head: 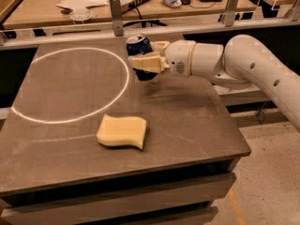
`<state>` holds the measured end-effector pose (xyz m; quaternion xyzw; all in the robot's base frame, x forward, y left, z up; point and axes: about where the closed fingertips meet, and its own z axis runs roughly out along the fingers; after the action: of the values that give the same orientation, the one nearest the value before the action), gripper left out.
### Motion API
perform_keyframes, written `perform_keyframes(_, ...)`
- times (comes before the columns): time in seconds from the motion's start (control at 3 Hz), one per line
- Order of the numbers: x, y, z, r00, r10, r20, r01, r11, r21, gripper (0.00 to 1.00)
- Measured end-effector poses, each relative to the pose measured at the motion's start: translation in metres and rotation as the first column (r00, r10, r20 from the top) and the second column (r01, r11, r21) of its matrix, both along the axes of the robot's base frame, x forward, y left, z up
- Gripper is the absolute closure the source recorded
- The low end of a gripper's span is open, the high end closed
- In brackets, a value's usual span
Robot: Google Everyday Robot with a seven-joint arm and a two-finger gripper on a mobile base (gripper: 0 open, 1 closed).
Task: Place pepsi can upright
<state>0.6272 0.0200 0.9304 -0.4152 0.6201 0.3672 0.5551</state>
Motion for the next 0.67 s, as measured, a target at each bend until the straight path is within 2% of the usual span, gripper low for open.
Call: perform_keyframes(0.67, -0.0046, -0.0067, -0.0202, 0.9999, 0.01, -0.011, -0.01, 1.0, 0.007, 1.0)
